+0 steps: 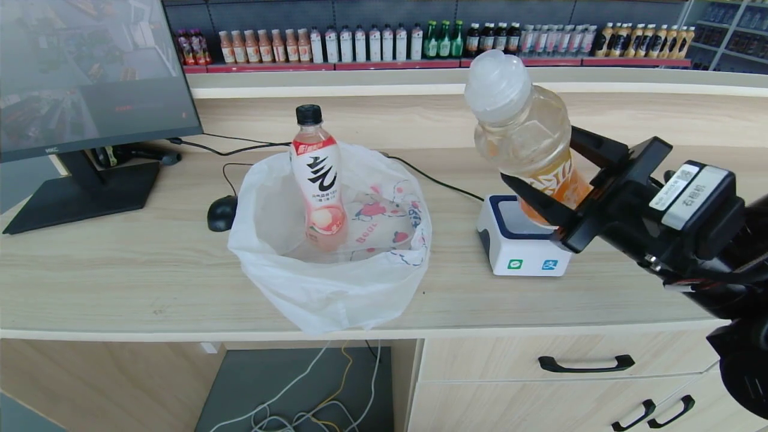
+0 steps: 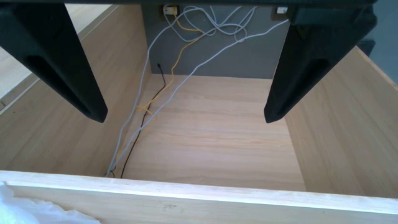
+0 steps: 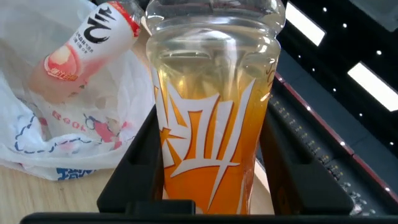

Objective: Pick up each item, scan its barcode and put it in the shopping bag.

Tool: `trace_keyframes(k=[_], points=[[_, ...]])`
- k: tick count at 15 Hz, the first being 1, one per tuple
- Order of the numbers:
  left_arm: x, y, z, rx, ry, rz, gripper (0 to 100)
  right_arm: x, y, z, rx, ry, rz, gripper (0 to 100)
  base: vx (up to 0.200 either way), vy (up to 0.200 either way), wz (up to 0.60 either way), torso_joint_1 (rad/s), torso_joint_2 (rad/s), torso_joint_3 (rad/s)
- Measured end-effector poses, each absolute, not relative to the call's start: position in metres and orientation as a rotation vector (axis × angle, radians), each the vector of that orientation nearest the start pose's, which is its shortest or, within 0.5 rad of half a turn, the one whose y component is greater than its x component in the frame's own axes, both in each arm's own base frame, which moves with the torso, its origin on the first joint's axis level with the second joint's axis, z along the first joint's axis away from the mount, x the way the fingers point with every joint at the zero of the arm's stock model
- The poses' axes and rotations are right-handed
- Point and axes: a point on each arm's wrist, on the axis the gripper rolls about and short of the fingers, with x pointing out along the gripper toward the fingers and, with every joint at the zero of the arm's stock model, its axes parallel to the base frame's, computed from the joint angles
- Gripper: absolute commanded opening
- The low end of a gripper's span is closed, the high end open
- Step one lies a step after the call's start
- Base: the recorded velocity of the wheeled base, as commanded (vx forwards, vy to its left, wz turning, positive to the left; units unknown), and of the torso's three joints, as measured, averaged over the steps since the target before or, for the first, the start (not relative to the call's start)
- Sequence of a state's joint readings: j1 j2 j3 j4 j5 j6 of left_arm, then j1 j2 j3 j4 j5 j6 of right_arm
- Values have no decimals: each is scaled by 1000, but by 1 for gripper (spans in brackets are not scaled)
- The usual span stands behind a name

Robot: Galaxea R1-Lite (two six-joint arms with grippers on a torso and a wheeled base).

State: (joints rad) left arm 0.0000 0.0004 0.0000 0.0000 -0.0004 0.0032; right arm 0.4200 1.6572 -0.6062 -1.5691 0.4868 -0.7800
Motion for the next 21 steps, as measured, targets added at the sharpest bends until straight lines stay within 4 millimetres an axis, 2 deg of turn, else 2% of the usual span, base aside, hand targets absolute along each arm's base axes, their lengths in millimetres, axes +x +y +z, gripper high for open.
trace_keyframes(k=[5,6,14,17,21], points=[[-23,0,75,2,0,0,100,228,121,251,-235,-691,572,0,0,0,0,0,0,0],[-23,0,75,3,0,0,100,227,119,253,-183,-679,549,0,0,0,0,0,0,0],[-23,0,75,3,1,0,100,228,119,265,65,-644,393,0,-25,0,0,0,-2,-1],[-23,0,75,3,1,0,100,229,123,262,107,-620,400,0,0,0,0,0,0,0],[-23,0,75,3,0,0,100,231,124,259,109,-610,403,0,0,200,0,0,2,5]])
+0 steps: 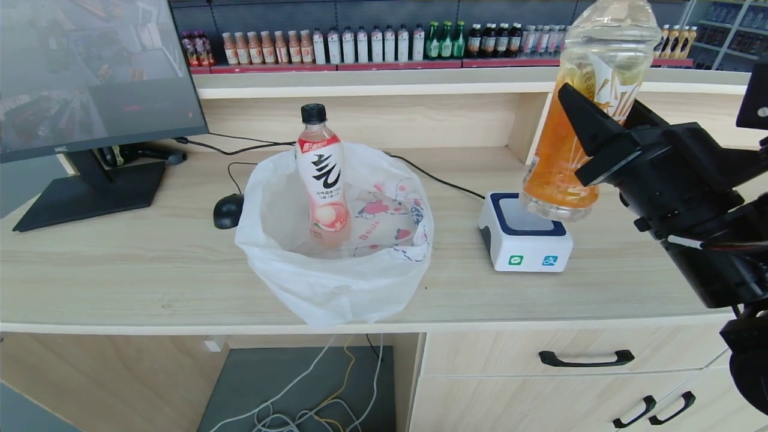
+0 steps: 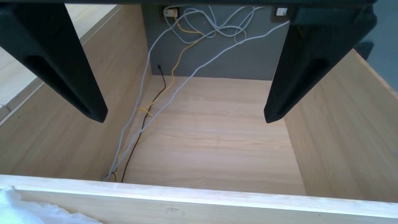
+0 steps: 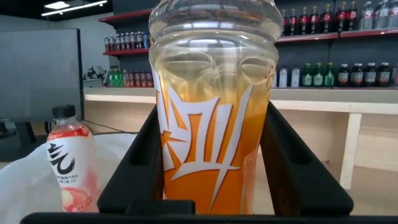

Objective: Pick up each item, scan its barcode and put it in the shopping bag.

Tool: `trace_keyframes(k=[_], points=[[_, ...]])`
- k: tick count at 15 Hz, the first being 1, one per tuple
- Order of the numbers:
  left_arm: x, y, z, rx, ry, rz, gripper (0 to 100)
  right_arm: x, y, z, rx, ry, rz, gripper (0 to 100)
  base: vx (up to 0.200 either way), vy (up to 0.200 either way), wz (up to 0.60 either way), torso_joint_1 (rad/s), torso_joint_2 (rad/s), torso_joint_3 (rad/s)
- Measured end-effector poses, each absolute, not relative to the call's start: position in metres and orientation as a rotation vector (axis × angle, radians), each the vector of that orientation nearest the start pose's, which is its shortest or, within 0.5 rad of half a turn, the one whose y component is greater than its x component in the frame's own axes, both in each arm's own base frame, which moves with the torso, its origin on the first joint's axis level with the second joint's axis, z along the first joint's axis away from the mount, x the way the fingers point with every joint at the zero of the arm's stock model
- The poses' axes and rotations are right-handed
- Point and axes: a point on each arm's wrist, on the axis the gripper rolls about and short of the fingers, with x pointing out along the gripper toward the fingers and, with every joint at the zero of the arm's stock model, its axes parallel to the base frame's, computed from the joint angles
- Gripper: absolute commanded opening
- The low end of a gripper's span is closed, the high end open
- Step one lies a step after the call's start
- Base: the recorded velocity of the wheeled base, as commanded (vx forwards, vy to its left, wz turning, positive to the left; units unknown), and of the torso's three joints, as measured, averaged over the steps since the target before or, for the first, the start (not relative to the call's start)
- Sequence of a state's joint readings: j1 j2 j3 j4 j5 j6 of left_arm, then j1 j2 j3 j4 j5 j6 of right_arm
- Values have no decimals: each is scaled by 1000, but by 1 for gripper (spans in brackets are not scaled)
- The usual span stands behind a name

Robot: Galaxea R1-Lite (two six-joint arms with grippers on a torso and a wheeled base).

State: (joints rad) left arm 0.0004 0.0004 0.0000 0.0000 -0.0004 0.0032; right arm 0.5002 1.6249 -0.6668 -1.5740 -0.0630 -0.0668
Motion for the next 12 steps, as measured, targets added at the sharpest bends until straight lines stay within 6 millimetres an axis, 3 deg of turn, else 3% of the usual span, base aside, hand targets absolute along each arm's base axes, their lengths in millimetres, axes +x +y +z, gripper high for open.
trace_keyframes(k=[6,11,12], points=[[-23,0,75,3,0,0,100,229,130,262,52,-630,404,0,0,200,0,2,2,2],[-23,0,75,3,0,0,100,224,133,251,57,-586,431,0,0,200,0,1,2,1],[-23,0,75,3,1,0,100,224,133,247,64,-567,438,0,0,0,0,0,0,0]])
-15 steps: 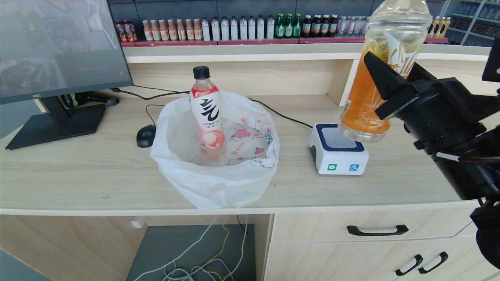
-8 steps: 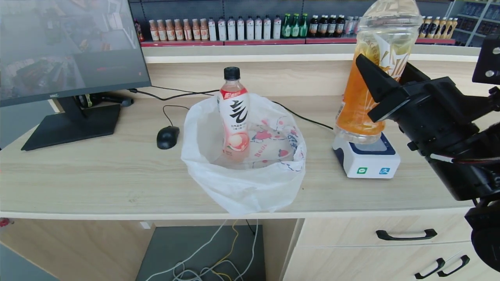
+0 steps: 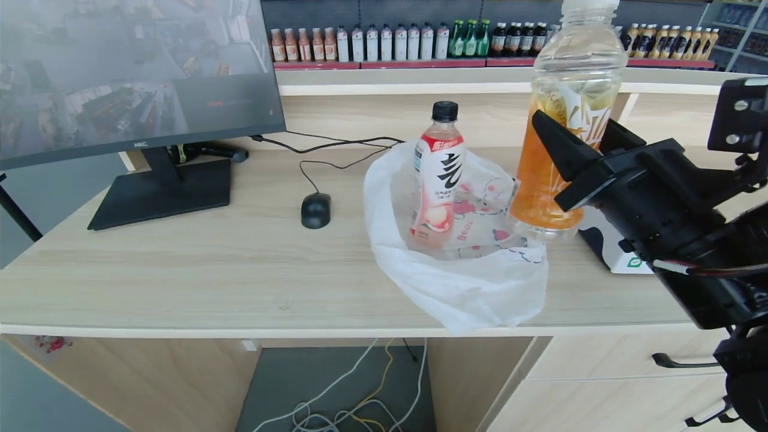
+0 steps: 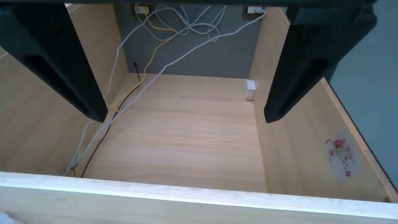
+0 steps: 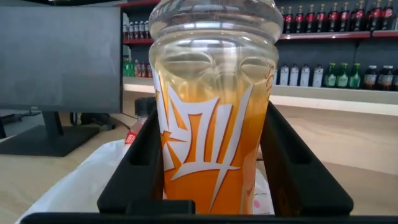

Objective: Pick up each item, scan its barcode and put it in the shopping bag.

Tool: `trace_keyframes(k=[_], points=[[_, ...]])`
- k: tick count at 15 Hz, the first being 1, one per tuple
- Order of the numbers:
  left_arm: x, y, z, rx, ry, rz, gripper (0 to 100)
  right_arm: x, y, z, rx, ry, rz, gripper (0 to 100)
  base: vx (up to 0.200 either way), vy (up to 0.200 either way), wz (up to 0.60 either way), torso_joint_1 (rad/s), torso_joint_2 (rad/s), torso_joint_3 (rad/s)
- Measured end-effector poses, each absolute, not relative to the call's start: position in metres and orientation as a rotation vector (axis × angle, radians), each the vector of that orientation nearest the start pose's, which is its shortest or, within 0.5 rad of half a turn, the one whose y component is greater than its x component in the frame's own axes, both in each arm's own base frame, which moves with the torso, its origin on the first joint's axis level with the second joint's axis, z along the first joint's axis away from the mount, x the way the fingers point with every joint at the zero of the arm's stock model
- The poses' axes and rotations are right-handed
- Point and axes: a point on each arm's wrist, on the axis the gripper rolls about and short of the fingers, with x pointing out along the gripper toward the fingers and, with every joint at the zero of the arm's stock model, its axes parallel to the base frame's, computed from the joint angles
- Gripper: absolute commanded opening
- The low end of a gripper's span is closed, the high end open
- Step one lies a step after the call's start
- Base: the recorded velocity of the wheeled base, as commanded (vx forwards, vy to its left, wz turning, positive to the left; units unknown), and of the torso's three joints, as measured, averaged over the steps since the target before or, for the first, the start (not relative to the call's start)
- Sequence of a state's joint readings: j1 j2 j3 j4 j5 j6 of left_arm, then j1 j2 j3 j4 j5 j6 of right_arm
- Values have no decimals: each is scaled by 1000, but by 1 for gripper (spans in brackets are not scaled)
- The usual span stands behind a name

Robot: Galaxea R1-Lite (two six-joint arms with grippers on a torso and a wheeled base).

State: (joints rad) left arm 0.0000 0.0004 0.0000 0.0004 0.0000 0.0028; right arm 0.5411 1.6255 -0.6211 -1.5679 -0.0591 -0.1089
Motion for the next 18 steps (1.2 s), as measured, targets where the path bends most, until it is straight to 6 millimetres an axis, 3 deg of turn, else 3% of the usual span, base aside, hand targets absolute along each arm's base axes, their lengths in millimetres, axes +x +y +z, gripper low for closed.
trace_keyframes(k=[5,18], points=[[-23,0,75,3,0,-2,100,236,120,238,57,-533,376,0,0,0,0,0,0,0],[-23,0,75,3,0,0,100,284,138,210,34,-458,369,0,0,0,0,0,0,0]])
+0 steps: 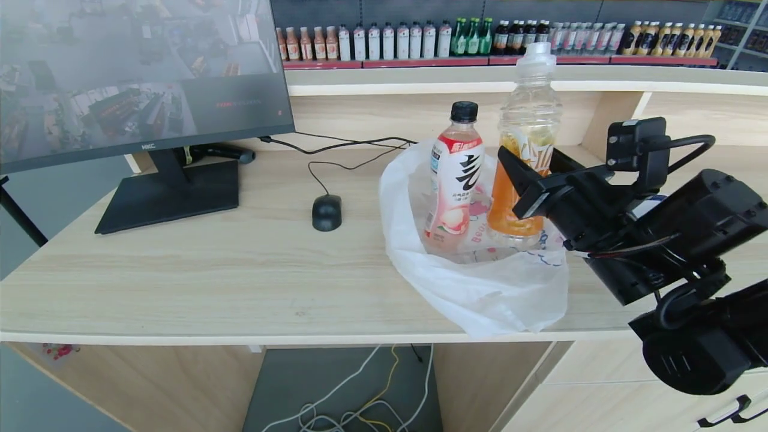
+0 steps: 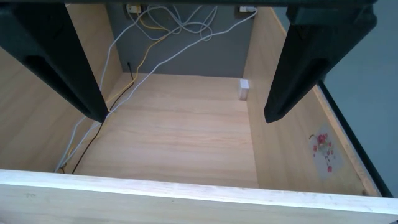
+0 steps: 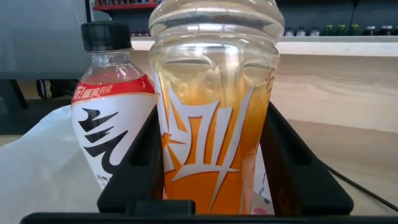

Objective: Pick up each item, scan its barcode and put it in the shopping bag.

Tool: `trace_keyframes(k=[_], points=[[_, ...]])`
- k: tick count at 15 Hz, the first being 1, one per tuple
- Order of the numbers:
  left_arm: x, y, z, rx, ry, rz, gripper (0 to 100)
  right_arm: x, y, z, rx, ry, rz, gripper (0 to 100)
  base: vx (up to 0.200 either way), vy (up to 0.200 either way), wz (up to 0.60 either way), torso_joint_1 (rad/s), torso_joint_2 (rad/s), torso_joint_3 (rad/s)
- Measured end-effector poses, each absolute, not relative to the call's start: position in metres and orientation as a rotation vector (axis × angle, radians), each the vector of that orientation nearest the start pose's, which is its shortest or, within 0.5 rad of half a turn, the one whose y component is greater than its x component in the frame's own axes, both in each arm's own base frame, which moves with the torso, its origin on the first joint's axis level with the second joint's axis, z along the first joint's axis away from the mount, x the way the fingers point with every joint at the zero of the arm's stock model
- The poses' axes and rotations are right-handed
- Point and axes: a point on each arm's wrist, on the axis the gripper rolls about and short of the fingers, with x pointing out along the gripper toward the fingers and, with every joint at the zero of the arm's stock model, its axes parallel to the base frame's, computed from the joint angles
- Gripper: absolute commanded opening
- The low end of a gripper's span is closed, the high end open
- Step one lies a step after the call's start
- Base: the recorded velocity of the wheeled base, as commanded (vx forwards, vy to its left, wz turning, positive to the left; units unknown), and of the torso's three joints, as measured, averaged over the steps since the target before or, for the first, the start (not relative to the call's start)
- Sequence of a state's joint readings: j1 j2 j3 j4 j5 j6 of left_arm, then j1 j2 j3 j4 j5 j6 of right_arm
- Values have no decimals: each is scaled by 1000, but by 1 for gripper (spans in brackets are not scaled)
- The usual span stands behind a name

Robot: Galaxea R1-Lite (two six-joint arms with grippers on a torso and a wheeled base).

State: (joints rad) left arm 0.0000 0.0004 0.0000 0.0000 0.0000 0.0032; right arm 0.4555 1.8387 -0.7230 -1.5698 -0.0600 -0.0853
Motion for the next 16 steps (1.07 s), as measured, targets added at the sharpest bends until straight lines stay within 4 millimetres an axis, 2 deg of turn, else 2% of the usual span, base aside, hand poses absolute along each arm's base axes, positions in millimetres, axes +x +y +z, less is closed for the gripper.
trace_keyframes(k=[8,16], points=[[-23,0,75,3,0,0,100,303,135,194,15,-416,340,0,0,0,0,0,0,0],[-23,0,75,3,0,-1,100,292,129,186,3,-374,341,0,0,0,0,0,0,0]])
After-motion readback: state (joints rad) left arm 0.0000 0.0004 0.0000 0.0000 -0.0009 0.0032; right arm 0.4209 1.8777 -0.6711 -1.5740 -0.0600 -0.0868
